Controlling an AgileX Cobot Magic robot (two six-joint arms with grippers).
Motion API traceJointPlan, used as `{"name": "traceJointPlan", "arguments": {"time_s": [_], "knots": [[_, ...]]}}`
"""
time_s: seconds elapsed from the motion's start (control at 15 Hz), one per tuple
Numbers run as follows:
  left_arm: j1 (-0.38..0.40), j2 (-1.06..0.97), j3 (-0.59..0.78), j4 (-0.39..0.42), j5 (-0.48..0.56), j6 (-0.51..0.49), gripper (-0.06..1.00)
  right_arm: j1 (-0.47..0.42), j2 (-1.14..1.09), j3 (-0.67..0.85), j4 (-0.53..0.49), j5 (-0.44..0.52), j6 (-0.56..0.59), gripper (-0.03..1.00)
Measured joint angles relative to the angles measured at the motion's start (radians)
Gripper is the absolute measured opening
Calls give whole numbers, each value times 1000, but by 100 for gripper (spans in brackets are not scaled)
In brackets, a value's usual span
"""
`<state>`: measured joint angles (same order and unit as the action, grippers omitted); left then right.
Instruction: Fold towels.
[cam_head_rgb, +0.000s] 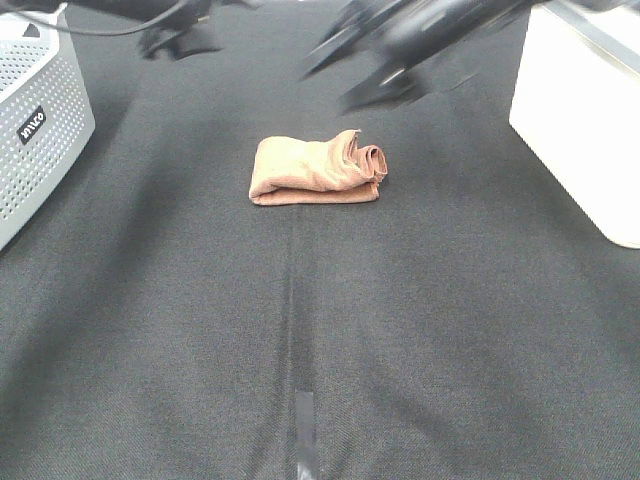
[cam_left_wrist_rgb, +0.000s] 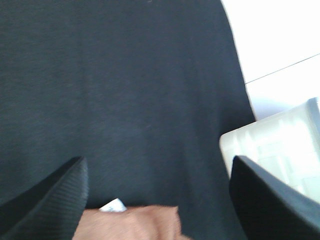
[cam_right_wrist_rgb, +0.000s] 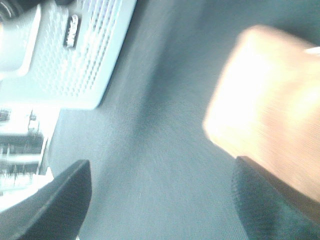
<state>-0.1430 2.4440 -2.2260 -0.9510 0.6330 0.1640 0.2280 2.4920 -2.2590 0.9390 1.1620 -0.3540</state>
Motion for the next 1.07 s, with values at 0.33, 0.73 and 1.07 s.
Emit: {"name": "traceJointPlan", "arguments": {"time_s": [0.33, 0.73, 1.07], "knots": [[9, 0, 0, 32, 56, 4, 74, 44, 94, 0, -22, -101, -23, 73], [9, 0, 0, 34, 72, 3, 74, -28, 102, 0, -214, -98, 96, 73], [9, 0, 0, 35, 93, 5, 74, -50, 101, 0, -348, -47, 114, 73]]}}
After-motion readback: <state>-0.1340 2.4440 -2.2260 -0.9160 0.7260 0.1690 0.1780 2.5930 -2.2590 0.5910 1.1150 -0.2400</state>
